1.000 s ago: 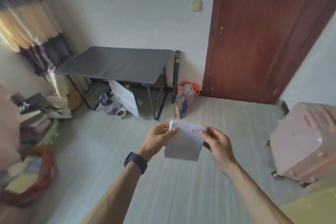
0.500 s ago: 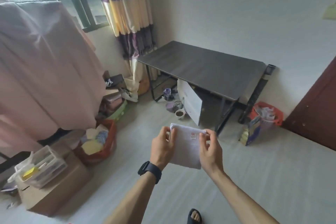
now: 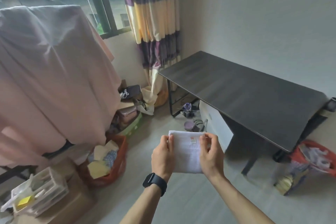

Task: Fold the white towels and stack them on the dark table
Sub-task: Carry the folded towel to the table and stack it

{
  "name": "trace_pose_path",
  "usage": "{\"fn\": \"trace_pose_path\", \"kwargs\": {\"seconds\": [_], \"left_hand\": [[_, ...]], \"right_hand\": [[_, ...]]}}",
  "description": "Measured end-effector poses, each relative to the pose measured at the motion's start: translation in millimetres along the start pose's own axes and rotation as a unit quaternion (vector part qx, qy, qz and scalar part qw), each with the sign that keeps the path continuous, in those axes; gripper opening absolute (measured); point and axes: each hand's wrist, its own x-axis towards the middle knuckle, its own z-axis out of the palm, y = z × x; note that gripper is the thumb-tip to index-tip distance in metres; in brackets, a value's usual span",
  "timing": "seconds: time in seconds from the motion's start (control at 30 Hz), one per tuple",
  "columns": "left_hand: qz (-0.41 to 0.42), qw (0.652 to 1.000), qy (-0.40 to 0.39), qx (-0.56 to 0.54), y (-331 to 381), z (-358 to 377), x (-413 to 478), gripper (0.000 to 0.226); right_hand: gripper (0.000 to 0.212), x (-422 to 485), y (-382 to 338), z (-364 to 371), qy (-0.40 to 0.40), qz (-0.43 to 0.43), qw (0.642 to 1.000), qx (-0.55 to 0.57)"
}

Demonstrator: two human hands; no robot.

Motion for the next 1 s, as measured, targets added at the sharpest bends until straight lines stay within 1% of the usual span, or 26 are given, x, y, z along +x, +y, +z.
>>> {"fn": "trace_pose_path", "kwargs": {"seconds": [0.23,0.37,0.5,0.67,0.77,0.87,1.0], "left_hand": [[0.006,0.997,-0.08,-0.022,-16,16,174,0.034],[-0.002,0.99,-0.135,-0.047,-15,30,252,0.034],[-0.015,0.985,-0.162,-0.057,-10,51,317,0.034],[-0.013,0.978,-0.201,-0.046,-6,97,393,0.034],[-0.015,0.972,-0.232,-0.017,-8,135,443,0.034],[-0.017,0.968,-0.251,0.023,-4,170,491,0.031],[-0.041,0.96,-0.273,0.046,12,206,557,0.032]], "right_hand": [[0.005,117,5,85,-0.01,0.019,0.999,-0.03],[0.005,172,5,123,0.024,0.049,0.998,-0.039],[0.005,224,12,150,0.045,0.092,0.994,-0.044],[0.003,298,41,176,0.069,0.122,0.989,-0.047],[0.004,344,70,190,0.08,0.154,0.984,-0.043],[0.007,394,99,204,0.076,0.189,0.978,-0.042],[0.005,464,121,221,0.072,0.216,0.972,-0.054]]}}
